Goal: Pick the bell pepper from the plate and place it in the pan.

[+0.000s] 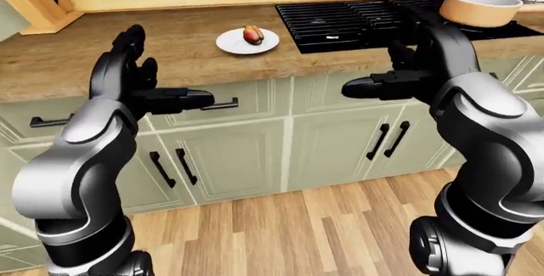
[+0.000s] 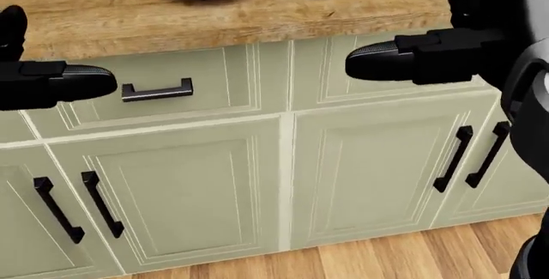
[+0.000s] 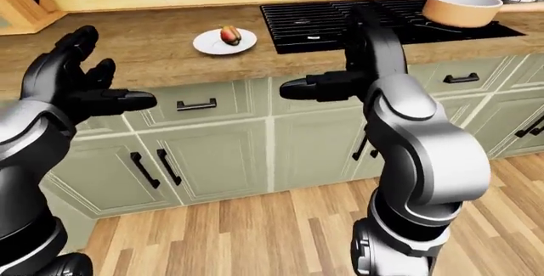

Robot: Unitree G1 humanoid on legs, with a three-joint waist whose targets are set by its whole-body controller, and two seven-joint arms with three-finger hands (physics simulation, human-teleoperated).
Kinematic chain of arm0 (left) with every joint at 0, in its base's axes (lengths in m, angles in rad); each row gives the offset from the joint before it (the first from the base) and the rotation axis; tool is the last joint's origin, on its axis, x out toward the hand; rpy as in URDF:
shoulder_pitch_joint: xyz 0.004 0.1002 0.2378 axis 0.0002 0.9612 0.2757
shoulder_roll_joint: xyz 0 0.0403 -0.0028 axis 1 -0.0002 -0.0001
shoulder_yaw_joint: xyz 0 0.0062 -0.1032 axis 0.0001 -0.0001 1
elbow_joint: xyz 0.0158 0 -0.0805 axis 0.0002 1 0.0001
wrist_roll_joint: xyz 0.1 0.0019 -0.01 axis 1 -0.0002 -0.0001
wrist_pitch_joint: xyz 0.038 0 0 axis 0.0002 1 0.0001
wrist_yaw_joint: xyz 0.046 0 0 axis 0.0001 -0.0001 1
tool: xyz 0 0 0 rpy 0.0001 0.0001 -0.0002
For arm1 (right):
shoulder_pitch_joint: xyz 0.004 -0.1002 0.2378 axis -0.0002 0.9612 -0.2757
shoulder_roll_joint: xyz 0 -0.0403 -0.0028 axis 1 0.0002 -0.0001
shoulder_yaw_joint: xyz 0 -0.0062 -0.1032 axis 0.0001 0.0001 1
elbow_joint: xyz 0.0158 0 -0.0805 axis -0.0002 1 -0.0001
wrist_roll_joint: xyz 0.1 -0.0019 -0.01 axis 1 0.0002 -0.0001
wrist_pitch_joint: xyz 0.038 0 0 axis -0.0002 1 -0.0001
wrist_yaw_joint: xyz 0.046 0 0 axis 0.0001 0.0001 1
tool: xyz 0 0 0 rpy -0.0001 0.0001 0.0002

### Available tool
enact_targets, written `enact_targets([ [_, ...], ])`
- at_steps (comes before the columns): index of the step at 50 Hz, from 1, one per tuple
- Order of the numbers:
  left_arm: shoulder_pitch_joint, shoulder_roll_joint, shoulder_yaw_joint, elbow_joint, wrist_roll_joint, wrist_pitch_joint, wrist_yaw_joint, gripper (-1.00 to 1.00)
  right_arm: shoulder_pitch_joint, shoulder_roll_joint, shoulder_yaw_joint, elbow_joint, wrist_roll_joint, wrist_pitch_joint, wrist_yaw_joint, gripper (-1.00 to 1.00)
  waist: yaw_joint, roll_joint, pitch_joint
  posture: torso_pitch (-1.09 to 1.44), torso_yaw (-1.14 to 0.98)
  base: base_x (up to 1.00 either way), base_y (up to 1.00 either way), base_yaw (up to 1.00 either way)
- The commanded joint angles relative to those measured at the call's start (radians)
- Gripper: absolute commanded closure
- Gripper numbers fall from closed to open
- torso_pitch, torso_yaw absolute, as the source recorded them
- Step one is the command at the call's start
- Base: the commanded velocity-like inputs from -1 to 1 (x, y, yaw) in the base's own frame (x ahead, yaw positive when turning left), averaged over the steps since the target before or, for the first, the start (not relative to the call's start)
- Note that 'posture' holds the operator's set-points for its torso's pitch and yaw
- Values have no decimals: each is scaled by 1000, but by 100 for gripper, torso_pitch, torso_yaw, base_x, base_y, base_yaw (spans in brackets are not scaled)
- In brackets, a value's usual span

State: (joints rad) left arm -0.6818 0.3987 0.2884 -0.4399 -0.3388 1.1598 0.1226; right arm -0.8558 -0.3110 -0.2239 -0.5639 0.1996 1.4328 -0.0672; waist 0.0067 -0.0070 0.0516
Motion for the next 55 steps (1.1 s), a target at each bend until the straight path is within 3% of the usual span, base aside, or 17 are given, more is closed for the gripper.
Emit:
enact_targets([
  [1, -33, 13, 10, -33, 2, -38, -1, -100, -29, -10, -7, -19, -3, -32, -4, -100, -2, 9, -26, 0, 0, 5, 0, 0],
  [7, -29, 7, 7, -45, 3, -32, 0, -100, -27, -10, -8, -26, 0, -31, -5, -100, -8, 4, -18, 0, 0, 15, 0, 0],
  [10, -31, 8, 5, -40, 6, -34, -3, -100, -25, -10, -10, -28, 1, -31, -6, -100, -6, -30, -25, 0, 0, 21, 0, 0],
  [12, -33, 7, 4, -39, 8, -34, -3, -100, -23, -10, -11, -29, 2, -31, -6, -100, -7, -14, -20, 0, 0, 22, 0, 0],
  [15, -32, 5, 4, -40, 9, -32, -4, -100, -24, -8, -8, -29, 3, -28, -8, -100, 0, -29, -28, 0, 0, 24, 0, 0],
  [20, -34, 4, 1, -32, 14, -39, -6, -100, -16, -9, -8, -23, 3, -45, -7, -100, -3, 1, -17, 0, 0, 25, 0, 0],
  [24, -30, 2, 0, -29, 17, -46, -8, -100, -15, -6, -7, -26, 4, -42, -10, -100, -18, 78, -32, 0, 0, 25, 0, 0],
  [27, -29, 2, 3, -32, 17, -43, -9, -100, -21, -7, -7, -26, 5, -36, -11, -100, -18, 90, -23, 0, 0, 25, 0, 0],
  [35, -31, -3, 0, -31, 18, -44, -8, -100, -22, -8, -11, -31, 8, -30, -12, -100, 3, 23, -19, 0, 0, 25, 0, 0],
  [37, -29, -5, -1, -29, 19, -47, -8, -100, -19, -8, -11, -31, 8, -32, -12, -100, 9, -11, -26, 0, 0, 23, 0, 0],
  [39, -32, -5, -1, -33, 18, -41, -7, -100, -22, -9, -10, -31, 9, -30, -13, -100, 11, -76, -45, 0, 0, 22, 0, 0],
  [40, -31, -6, -1, -33, 19, -41, -7, -100, -26, -9, -10, -33, 9, -25, -14, -100, 1, -26, -33, 0, 0, 21, 0, 0],
  [41, -26, -7, -2, -28, 21, -50, -8, -100, -23, -8, -8, -32, 9, -28, -14, -100, 8, -50, -30, 0, 0, 21, 0, 0],
  [44, -26, -6, -2, -28, 22, -51, -10, -100, -20, -4, -4, -28, 8, -36, -15, -100, -2, -34, -34, 0, 0, 21, 0, 0],
  [52, -20, -12, -4, -36, 23, -48, -10, -100, -17, -3, -3, -30, 7, -35, -16, -100, -19, 70, -32, 0, 0, 9, 0, 0],
  [53, -16, -12, -4, -35, 24, -52, -11, -100, -16, -2, -4, -33, 7, -33, -16, -100, -24, 43, -25, 0, 0, 0, 0, 0],
  [55, -17, -13, -3, -38, 25, -49, -11, -100, -8, 0, -5, -34, 7, -40, -16, -100, -17, 36, -29, 0, 0, 1, 0, 0],
])
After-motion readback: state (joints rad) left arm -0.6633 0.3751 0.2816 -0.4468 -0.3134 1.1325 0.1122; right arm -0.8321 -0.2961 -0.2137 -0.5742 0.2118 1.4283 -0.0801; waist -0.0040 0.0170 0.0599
